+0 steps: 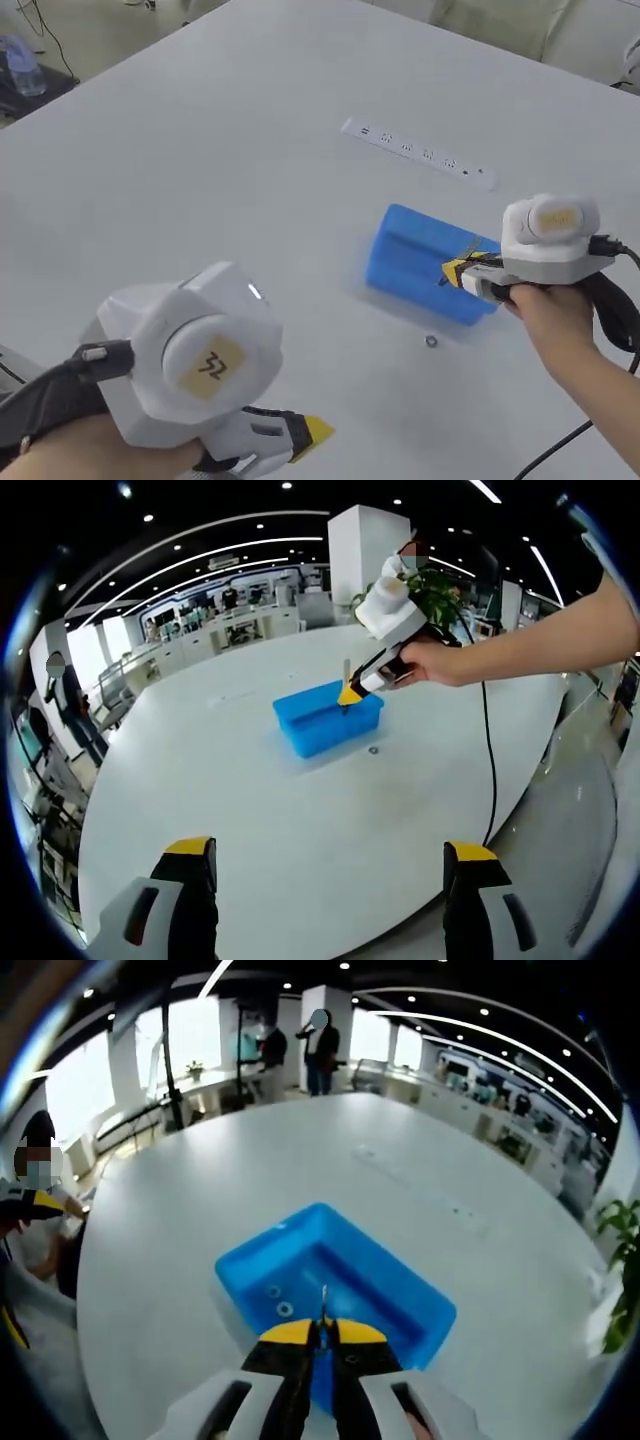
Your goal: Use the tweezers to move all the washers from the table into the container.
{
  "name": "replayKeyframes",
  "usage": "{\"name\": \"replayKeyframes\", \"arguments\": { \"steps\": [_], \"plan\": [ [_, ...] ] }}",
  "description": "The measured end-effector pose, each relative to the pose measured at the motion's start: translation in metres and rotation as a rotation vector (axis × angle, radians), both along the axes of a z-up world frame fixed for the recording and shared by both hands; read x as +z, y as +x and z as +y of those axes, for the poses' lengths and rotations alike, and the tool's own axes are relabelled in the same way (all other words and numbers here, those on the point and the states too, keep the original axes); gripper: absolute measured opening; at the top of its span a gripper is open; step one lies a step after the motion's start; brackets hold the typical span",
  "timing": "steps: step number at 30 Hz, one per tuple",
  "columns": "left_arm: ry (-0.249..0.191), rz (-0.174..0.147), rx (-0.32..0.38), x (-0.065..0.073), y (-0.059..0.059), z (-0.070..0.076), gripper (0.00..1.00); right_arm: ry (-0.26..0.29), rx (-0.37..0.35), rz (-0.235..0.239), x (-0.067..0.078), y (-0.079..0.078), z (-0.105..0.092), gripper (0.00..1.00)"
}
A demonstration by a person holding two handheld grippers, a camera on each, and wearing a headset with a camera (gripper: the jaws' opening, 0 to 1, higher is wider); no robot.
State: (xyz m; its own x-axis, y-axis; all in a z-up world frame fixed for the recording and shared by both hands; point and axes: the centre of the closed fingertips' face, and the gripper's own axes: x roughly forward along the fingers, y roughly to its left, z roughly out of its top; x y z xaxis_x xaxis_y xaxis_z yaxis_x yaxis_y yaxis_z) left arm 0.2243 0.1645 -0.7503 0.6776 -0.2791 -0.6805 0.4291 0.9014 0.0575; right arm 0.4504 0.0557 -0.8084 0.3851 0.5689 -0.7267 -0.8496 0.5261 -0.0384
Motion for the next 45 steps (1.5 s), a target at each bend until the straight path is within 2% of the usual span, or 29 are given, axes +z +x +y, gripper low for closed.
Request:
{"name": "replayKeyframes", "arguments": {
  "steps": [11,18,25,30,39,45],
  "plan": [
    [0.008,0.005,-0.006,-0.0028,0.0035,0.0007,0.97,-0.004,0.0,0.009,-0.0005,0.0004,0.0002,0.02],
    [0.006,0.009,-0.005,-0.0046,0.0026,0.0006,0.96,-0.011,0.007,0.017,-0.0059,0.0002,0.002,0.02],
    [0.006,0.02,-0.005,-0.0078,0.0009,-0.0004,0.96,0.004,-0.003,0.015,-0.0058,-0.0016,0.001,0.02],
    [0.012,0.016,-0.012,-0.0068,0.0026,-0.0015,0.96,0.029,-0.018,0.018,-0.0065,-0.001,0.0017,0.02],
    [0.023,0.01,-0.022,-0.005,0.0031,-0.0025,0.96,0.025,-0.016,0.037,-0.0067,-0.0011,0.0023,0.03],
    [0.032,0.004,-0.017,-0.0025,0.0026,0.0001,0.96,0.053,-0.043,0.043,-0.0006,0.0004,0.0003,0.03]
  ]
}}
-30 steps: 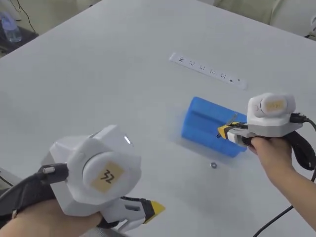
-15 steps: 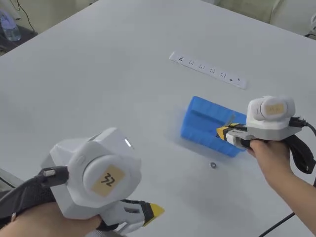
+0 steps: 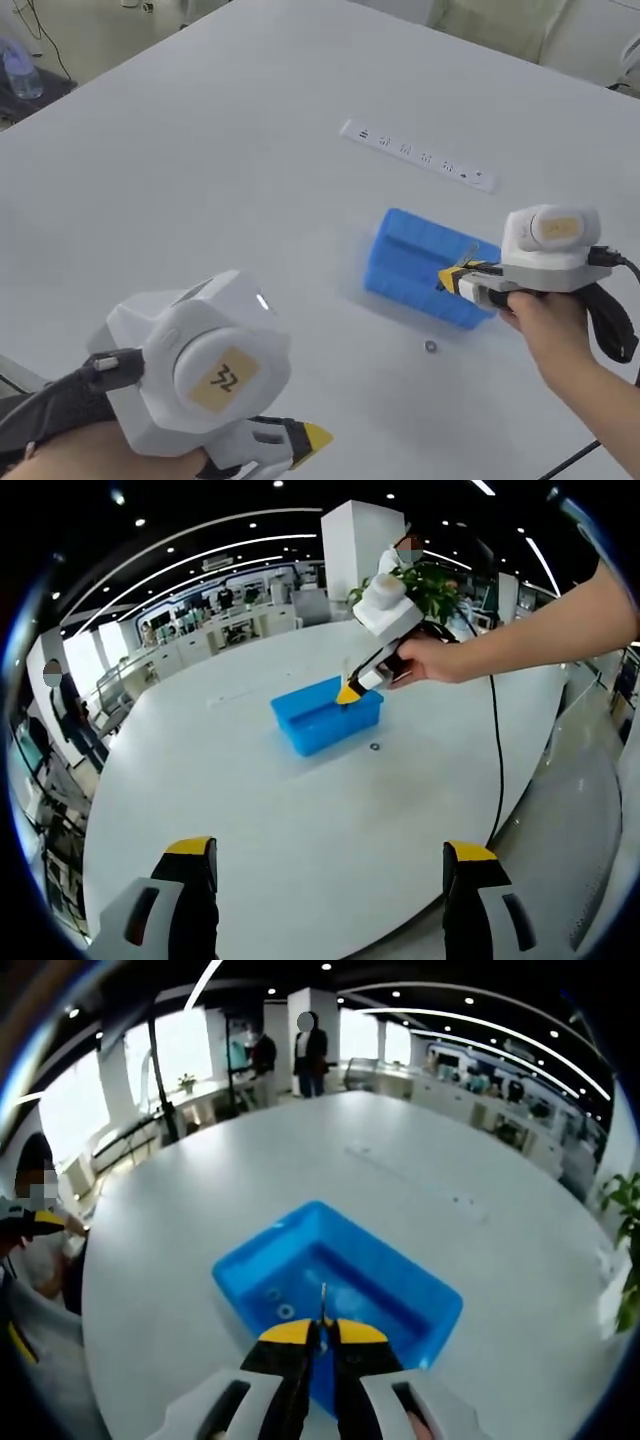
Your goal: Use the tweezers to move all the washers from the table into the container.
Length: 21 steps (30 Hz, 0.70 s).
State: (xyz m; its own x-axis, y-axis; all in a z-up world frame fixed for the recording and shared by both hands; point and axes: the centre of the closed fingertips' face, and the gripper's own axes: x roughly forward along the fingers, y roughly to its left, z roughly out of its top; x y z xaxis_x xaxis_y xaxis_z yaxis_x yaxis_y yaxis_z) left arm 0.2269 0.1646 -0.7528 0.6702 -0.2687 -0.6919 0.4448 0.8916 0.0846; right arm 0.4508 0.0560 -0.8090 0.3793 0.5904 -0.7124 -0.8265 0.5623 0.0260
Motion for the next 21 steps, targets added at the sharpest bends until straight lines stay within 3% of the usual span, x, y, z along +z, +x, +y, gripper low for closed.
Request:
{"name": "replayKeyframes", "arguments": {
  "steps": [5,11,13,21],
  "plan": [
    [0.001,-0.009,0.006,0.003,-0.001,0.002,0.96,0.036,-0.014,-0.003,0.014,0.003,0.0,0.03],
    [0.004,-0.019,0.005,0.007,-0.003,0.002,0.96,0.067,-0.013,-0.038,0.033,0.003,-0.003,0.03],
    [0.008,-0.021,0.002,0.007,-0.003,0.002,0.96,0.085,-0.012,-0.05,0.044,-0.001,-0.001,0.03],
    [0.011,-0.033,0.007,0.011,-0.004,0.003,0.96,0.102,0.011,-0.096,0.06,-0.014,0.001,0.03]
  ]
}}
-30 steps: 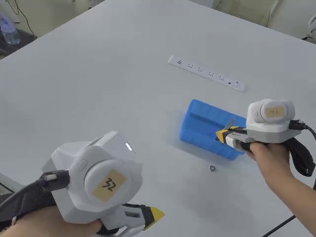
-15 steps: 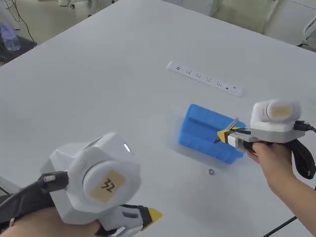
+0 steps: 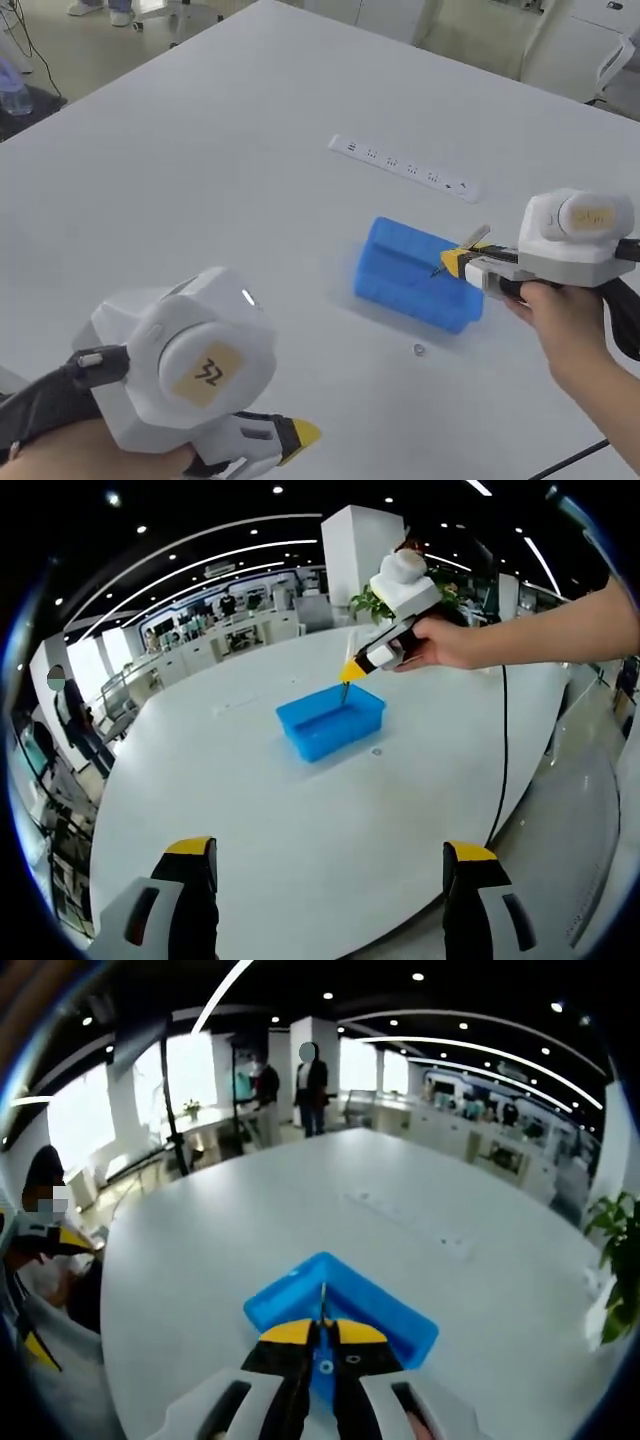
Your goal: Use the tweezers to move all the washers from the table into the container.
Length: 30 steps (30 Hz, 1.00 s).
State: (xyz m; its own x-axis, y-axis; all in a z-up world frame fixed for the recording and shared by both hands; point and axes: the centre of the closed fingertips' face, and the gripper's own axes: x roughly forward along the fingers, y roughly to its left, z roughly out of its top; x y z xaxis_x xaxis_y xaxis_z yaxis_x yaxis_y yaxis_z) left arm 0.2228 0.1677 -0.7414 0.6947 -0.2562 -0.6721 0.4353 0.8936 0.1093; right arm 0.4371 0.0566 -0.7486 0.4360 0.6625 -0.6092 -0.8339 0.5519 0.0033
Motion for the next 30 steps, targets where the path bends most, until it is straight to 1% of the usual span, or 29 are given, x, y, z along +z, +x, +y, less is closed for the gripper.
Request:
{"name": "replayKeyframes", "arguments": {
  "steps": [2,3,6,8,12,14,18,20,25,30],
  "plan": [
    [0.002,-0.001,0.001,0.0,0.0,0.001,0.96,0.004,0.002,-0.008,0.007,-0.002,-0.001,0.03],
    [0.003,-0.001,0.001,0.0,-0.001,0.001,0.96,0.011,0.001,-0.011,0.012,-0.007,-0.001,0.03],
    [0.005,-0.002,0.003,0.001,-0.001,0.001,0.96,0.02,0.005,-0.019,0.015,-0.01,0.0,0.02],
    [0.002,-0.005,0.003,0.001,-0.001,0.0,0.96,0.036,0.005,-0.019,0.018,-0.01,0.001,0.02],
    [0.004,-0.006,-0.001,0.002,-0.001,-0.001,0.96,0.054,0.01,-0.023,0.026,-0.018,0.001,0.02],
    [0.002,-0.007,-0.002,0.002,-0.001,-0.002,0.96,0.062,0.014,-0.024,0.029,-0.02,0.001,0.02],
    [0.002,-0.01,-0.005,0.003,0.0,-0.002,0.96,0.066,0.022,-0.027,0.032,-0.03,-0.001,0.03],
    [0.003,-0.012,-0.005,0.004,0.0,-0.002,0.96,0.066,0.025,-0.031,0.031,-0.032,-0.001,0.02],
    [0.007,-0.013,-0.008,0.004,0.001,-0.002,0.96,0.069,0.032,-0.024,0.032,-0.04,-0.003,0.02],
    [0.006,-0.017,-0.007,0.006,0.001,-0.003,0.96,0.058,0.04,-0.02,0.029,-0.046,-0.006,0.03]
  ]
}}
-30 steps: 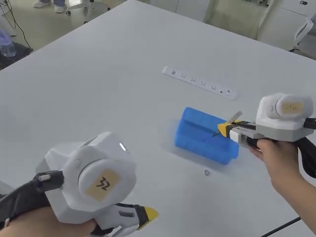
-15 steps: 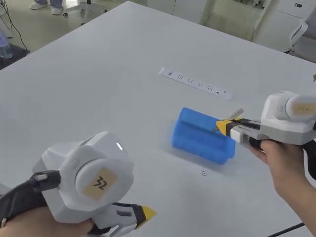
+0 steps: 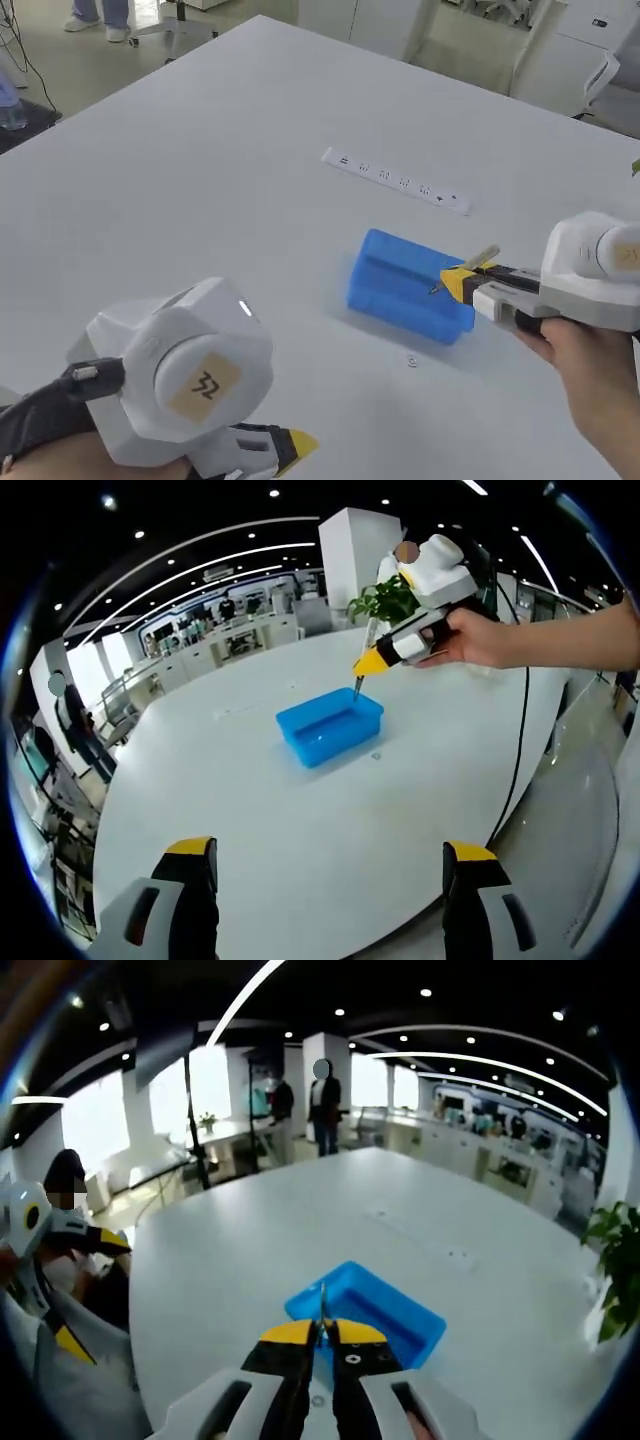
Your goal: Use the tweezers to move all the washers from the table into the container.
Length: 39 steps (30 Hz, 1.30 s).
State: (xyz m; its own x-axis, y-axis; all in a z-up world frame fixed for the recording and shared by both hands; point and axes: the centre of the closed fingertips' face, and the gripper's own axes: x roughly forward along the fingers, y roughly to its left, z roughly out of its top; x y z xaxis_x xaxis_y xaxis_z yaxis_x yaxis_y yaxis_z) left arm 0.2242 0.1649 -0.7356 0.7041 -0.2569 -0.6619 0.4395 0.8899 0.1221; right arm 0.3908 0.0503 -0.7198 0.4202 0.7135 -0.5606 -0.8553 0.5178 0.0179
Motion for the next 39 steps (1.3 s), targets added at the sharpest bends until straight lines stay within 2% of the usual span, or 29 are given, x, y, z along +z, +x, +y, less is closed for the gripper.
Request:
{"name": "replayKeyframes", "arguments": {
  "steps": [10,20,27,35,39],
  "plan": [
    [-0.007,0.003,-0.005,0.0,-0.001,-0.003,0.97,-0.025,0.008,0.027,-0.015,-0.01,-0.006,0.03],
    [-0.008,0.0,-0.006,0.0,0.001,-0.005,0.97,-0.057,0.004,0.086,-0.047,-0.013,-0.014,0.03],
    [-0.012,0.01,-0.005,-0.002,0.001,-0.006,0.97,-0.068,-0.001,0.121,-0.062,-0.014,-0.016,0.03],
    [-0.008,0.023,-0.011,-0.007,0.0,-0.006,0.97,-0.101,0.007,0.135,-0.08,-0.014,-0.017,0.03],
    [-0.012,0.028,-0.008,-0.009,0.0,-0.005,0.97,-0.106,0.002,0.141,-0.083,-0.013,-0.018,0.03]
  ]
}}
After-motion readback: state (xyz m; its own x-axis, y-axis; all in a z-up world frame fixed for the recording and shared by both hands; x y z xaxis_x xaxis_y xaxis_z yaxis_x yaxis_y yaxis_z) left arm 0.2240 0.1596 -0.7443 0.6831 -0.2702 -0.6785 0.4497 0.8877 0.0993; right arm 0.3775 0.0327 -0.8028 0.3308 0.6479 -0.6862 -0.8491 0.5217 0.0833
